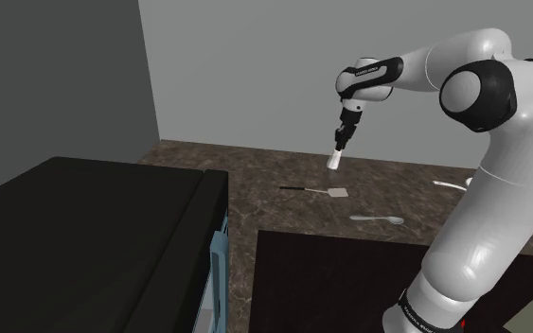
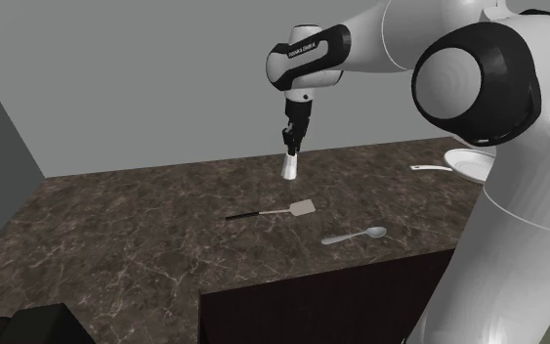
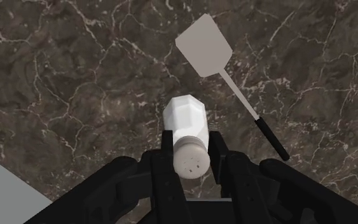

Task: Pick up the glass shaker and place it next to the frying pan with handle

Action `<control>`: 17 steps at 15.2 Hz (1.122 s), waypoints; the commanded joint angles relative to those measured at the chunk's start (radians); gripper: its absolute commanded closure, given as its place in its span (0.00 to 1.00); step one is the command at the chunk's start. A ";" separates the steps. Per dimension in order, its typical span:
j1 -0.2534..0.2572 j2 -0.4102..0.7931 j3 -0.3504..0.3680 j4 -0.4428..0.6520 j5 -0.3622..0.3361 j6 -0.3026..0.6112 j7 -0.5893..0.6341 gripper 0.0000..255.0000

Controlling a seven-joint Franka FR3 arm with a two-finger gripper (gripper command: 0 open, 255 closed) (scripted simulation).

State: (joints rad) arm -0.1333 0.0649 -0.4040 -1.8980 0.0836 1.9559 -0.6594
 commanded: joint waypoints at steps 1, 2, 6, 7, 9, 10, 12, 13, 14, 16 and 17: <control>0.000 -0.005 0.000 0.018 -0.003 -0.023 0.003 1.00; 0.000 -0.008 0.000 0.028 -0.004 -0.036 0.004 1.00; 0.001 -0.016 0.000 0.073 -0.009 -0.088 0.009 1.00; 0.001 -0.017 -0.001 0.085 -0.010 -0.101 0.010 1.00; 0.000 -0.020 -0.001 0.109 -0.011 -0.127 0.012 1.00; 0.000 -0.020 -0.001 0.122 -0.012 -0.140 0.013 1.00; 0.000 -0.021 -0.001 0.148 -0.013 -0.167 0.015 1.00; 0.000 -0.021 -0.001 0.161 -0.013 -0.180 0.016 1.00; 0.000 -0.021 -0.001 0.175 -0.013 -0.194 0.016 1.00; -0.001 -0.020 -0.002 0.203 -0.013 -0.221 0.017 1.00; -0.001 -0.020 -0.002 0.205 -0.013 -0.223 0.017 1.00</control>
State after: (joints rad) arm -0.1343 0.0458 -0.4060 -1.7006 0.0711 1.7416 -0.6435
